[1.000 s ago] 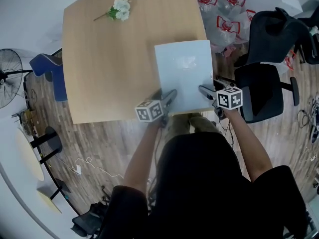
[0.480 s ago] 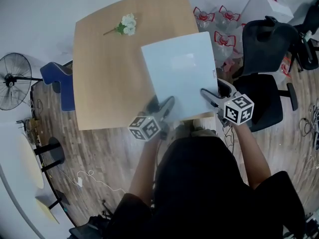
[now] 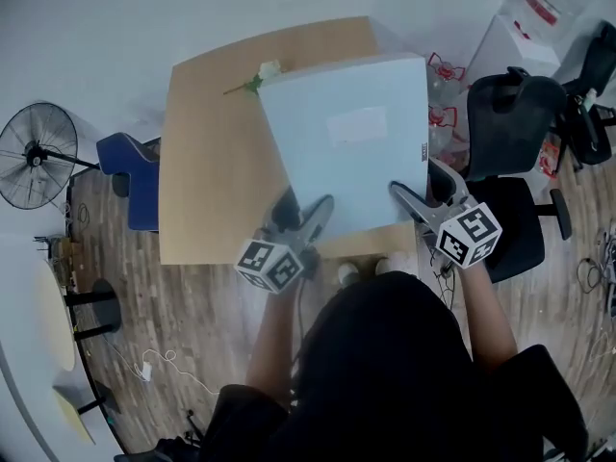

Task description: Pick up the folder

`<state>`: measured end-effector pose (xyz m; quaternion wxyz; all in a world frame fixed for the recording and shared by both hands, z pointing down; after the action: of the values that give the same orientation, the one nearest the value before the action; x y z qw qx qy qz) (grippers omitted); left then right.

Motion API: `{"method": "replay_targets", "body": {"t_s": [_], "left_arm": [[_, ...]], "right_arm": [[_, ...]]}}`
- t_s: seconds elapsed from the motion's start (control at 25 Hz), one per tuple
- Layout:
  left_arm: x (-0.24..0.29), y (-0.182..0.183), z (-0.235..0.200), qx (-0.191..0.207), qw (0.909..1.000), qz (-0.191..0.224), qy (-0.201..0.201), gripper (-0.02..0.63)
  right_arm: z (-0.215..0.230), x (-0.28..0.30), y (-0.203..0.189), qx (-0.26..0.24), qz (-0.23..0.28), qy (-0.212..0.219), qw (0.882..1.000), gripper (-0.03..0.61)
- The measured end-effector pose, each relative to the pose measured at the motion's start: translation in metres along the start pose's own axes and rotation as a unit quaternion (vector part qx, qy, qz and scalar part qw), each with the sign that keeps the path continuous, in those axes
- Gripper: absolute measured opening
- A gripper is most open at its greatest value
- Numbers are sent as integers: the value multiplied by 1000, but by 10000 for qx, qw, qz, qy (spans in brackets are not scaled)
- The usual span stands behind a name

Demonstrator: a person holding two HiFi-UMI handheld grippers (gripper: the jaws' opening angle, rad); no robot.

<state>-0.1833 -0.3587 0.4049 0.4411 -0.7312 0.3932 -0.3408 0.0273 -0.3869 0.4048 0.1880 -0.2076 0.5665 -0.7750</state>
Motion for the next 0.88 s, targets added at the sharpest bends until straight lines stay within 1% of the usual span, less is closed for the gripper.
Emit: {"method": "replay_targets", "body": {"t_s": [0.16, 0.24, 0.4, 0.56, 0.68, 0.88], "left_arm": [[-8, 19, 4, 214, 9994, 238, -103, 351], [-11, 25, 6, 272, 9991, 300, -128, 351], [-16, 33, 9, 448, 9981, 412, -118, 351], [-19, 37, 11, 621, 9968, 490, -121, 351], [-20, 40, 7, 671, 9963, 529, -110, 351], [-24, 48, -3, 732, 9956, 577, -71, 351]], "right_arm": [[-13, 1, 19, -317, 164, -75, 9993, 345], [-18, 0, 25, -362, 199, -116, 9991, 344], [-23, 1, 29, -378, 224, -120, 9990, 344], [-27, 1, 32, -562, 227, -51, 9981, 338], [-30, 6, 35, -681, 227, -52, 9974, 339], [-33, 18, 37, -568, 179, -76, 9982, 337]]}}
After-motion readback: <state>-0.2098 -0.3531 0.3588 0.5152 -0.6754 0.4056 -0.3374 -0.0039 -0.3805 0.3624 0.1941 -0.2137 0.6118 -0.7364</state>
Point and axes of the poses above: the fingertips, and each gripper's own axes: x forward along the fingers, z to its right, y out of its top, the point moved 3 cm from there along -x, backward along the fingers, and after that the axes turned 10 degrees about y, right-handed, at the moved point
